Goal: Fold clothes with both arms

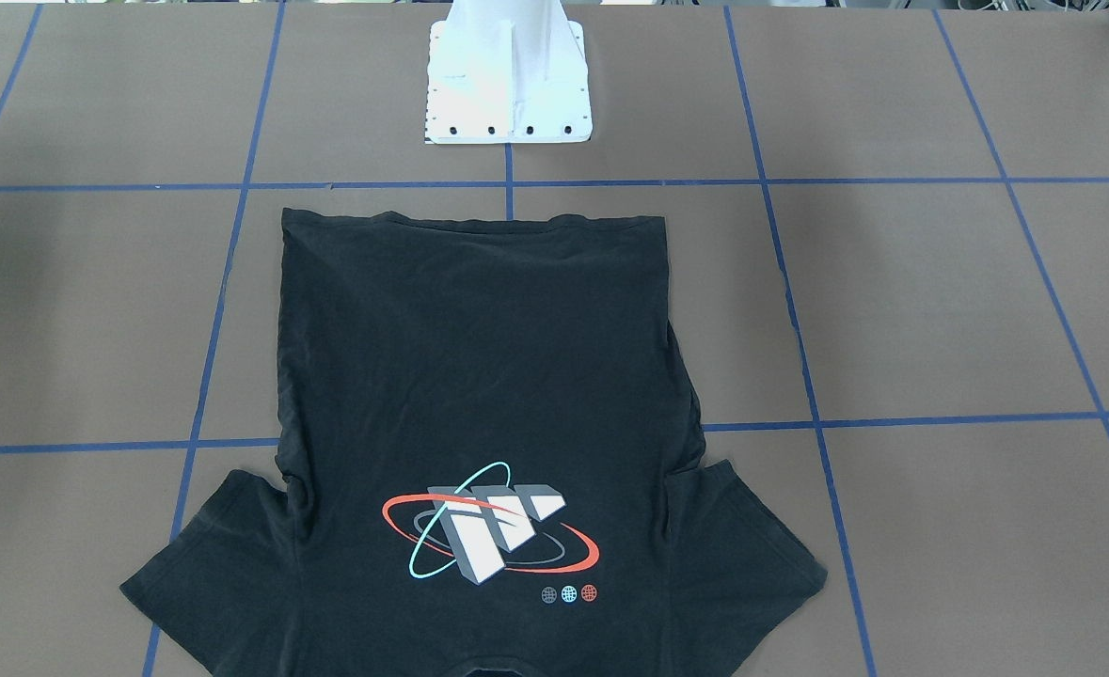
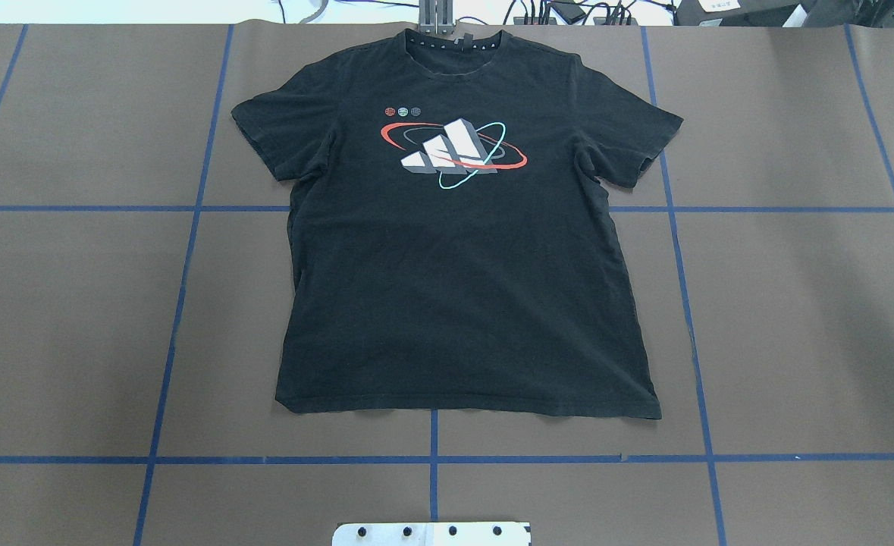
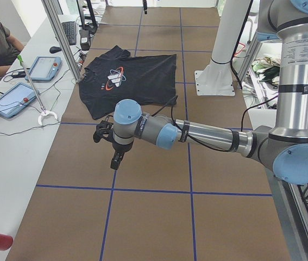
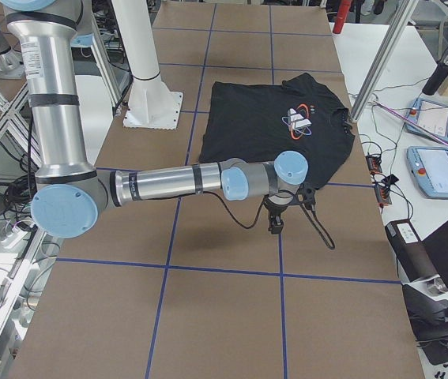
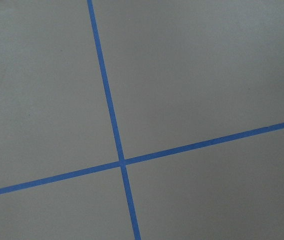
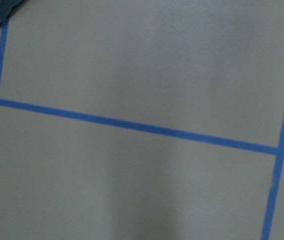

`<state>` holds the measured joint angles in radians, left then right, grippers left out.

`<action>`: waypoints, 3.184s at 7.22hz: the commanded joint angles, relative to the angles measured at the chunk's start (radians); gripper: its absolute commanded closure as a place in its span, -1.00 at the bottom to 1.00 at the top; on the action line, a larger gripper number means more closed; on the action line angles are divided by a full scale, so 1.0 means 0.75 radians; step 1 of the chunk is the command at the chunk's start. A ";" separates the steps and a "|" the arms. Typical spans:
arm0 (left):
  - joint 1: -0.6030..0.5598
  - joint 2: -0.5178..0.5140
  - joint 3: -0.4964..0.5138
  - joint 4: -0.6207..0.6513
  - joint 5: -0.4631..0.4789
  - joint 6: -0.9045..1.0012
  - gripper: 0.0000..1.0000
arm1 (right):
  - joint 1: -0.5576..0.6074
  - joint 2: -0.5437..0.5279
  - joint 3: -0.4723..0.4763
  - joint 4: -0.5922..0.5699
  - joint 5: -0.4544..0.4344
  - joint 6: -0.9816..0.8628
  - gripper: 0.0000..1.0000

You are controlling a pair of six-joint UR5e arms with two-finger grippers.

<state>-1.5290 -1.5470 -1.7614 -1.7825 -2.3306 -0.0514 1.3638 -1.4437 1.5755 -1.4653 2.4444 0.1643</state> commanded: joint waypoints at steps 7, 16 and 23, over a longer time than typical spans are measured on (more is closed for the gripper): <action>0.004 0.001 0.017 -0.055 -0.051 -0.003 -0.99 | -0.344 0.652 -0.785 0.741 -0.310 0.538 -0.82; 0.004 0.003 0.017 -0.057 -0.049 -0.007 -0.99 | -0.397 0.831 -1.078 0.749 -0.312 0.536 -0.52; 0.004 0.003 0.015 -0.057 -0.048 -0.007 -0.99 | -0.397 0.851 -1.119 0.753 -0.336 0.534 1.00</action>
<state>-1.5263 -1.5447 -1.7502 -1.8254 -2.3669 -0.0568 1.0654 -0.8054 0.7373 -0.9016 2.1922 0.5645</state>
